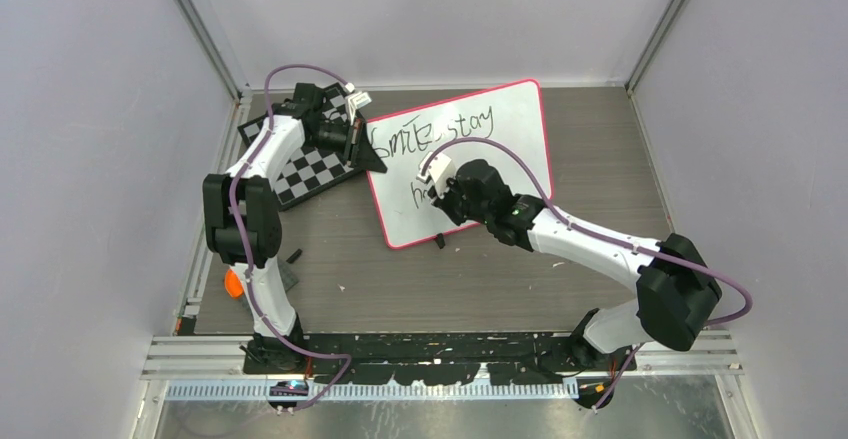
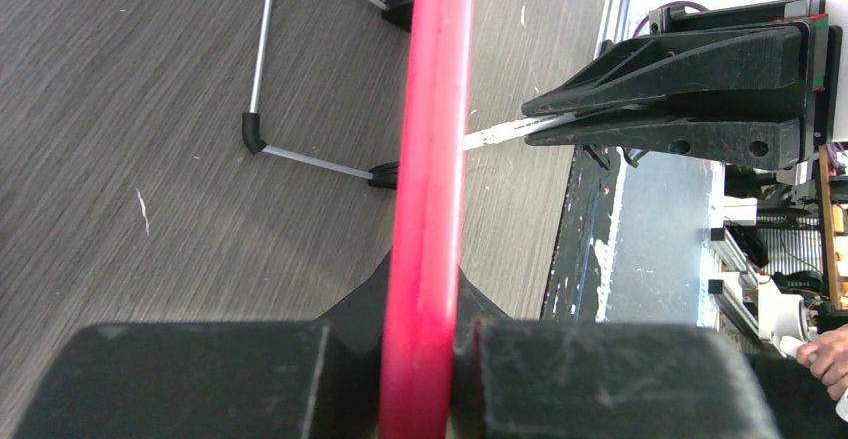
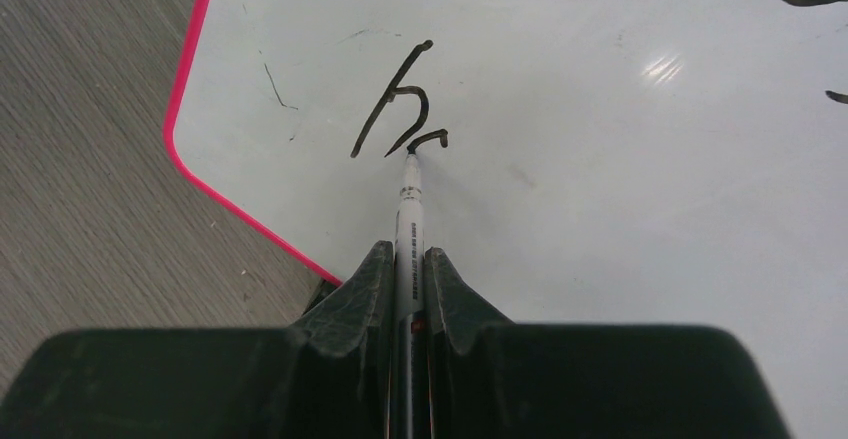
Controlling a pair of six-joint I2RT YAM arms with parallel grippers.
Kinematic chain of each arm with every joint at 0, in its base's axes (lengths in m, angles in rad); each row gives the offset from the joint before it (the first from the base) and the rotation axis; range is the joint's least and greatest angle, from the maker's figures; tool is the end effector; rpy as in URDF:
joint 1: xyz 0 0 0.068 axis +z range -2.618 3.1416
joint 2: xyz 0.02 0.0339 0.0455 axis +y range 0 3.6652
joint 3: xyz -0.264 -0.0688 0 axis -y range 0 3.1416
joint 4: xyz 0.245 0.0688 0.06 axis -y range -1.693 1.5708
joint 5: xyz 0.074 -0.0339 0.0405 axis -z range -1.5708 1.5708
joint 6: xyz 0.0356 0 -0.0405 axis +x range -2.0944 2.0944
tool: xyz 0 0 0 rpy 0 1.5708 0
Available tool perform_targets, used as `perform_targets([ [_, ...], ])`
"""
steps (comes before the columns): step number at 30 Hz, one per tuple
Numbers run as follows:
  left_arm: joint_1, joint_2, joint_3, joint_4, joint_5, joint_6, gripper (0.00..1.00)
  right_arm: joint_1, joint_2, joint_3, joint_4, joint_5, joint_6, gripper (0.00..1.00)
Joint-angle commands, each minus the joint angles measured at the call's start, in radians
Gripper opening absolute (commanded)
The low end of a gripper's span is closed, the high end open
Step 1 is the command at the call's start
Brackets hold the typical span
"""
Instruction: Write a sentence on the whiteboard
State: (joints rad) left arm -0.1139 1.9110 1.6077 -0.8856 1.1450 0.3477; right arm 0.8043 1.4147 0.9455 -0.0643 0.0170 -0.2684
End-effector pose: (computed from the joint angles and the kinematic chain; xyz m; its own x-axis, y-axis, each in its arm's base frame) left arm 0.3867 -0.0769 0.2641 -0.7359 0.2258 -0.6383 0.6753 0.3136 -0.6675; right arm 0.2217 0.2294 0.2613 -0.1518 -0.5399 -0.8279 -0.7782 0.5817 -0.2367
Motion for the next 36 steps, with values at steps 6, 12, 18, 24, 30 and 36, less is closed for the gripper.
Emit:
perform_targets([
  [6, 0.002, -0.010, 0.018, -0.028, -0.068, 0.005, 0.00, -0.001, -0.002, 0.044, -0.059, 0.013, -0.031, 0.00],
  [12, 0.002, -0.007, 0.024, -0.027, -0.067, 0.005, 0.00, -0.002, -0.011, 0.046, -0.058, 0.076, -0.031, 0.00],
  [18, 0.002, -0.004, 0.024, -0.026, -0.063, 0.003, 0.00, -0.002, -0.011, 0.047, -0.001, 0.147, -0.026, 0.00],
  [24, 0.001, -0.004, 0.027, -0.026, -0.064, 0.002, 0.00, -0.002, -0.013, 0.042, 0.034, 0.150, -0.022, 0.00],
  [30, 0.002, -0.001, 0.027, -0.025, -0.061, 0.002, 0.00, -0.001, 0.003, 0.055, 0.044, 0.128, -0.015, 0.00],
  [36, 0.002, -0.004, 0.025, -0.024, -0.061, 0.003, 0.00, 0.002, 0.007, 0.058, 0.060, 0.134, -0.016, 0.00],
])
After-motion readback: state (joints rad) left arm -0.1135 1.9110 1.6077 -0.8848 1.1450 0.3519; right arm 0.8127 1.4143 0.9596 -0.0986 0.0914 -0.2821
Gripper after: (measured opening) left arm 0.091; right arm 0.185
